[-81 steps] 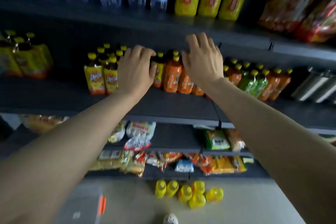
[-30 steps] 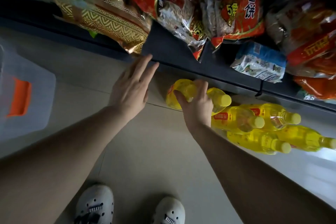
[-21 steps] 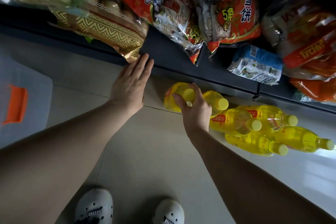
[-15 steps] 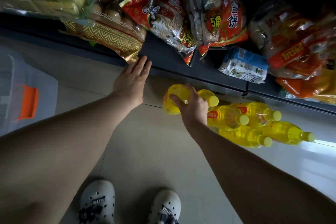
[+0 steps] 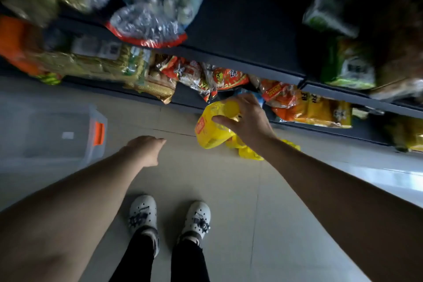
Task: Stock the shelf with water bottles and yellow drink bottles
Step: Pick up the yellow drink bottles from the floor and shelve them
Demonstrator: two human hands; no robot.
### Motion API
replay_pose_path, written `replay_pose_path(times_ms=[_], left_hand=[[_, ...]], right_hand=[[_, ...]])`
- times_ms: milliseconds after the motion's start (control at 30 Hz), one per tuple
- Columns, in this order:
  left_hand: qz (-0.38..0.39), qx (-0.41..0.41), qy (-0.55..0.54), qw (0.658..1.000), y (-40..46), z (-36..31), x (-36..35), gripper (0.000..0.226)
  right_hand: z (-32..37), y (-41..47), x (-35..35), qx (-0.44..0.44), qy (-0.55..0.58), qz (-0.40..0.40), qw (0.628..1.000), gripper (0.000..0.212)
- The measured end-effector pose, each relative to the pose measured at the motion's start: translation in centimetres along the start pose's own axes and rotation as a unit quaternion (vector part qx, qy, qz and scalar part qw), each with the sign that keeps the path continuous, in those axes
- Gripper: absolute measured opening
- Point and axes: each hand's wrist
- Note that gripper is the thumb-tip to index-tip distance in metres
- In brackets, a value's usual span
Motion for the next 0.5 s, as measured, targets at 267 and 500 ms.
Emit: replay_pose_path(times_ms=[267, 500], left_hand=[[-0.064, -0.052, -0.046, 0.995, -18.5, -2.1, 10.1, 0.074], [-0.147, -0.140, -0.258, 0.944, -30.9, -3.6, 21.5, 0.081]], right_hand=[[17.4, -7.9, 18.4, 0.070, -0.036, -0.059, 0.995, 0.048], [30.3, -13.9, 33.5, 0.084, -0.028, -0.129, 0.988, 0.040]])
Point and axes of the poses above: each hand's wrist, its own y-axis towards the middle knuckle, its own x-axis out of the back of the hand, z = x × y, and after that the axes turned 3 degrees about z, right-handed
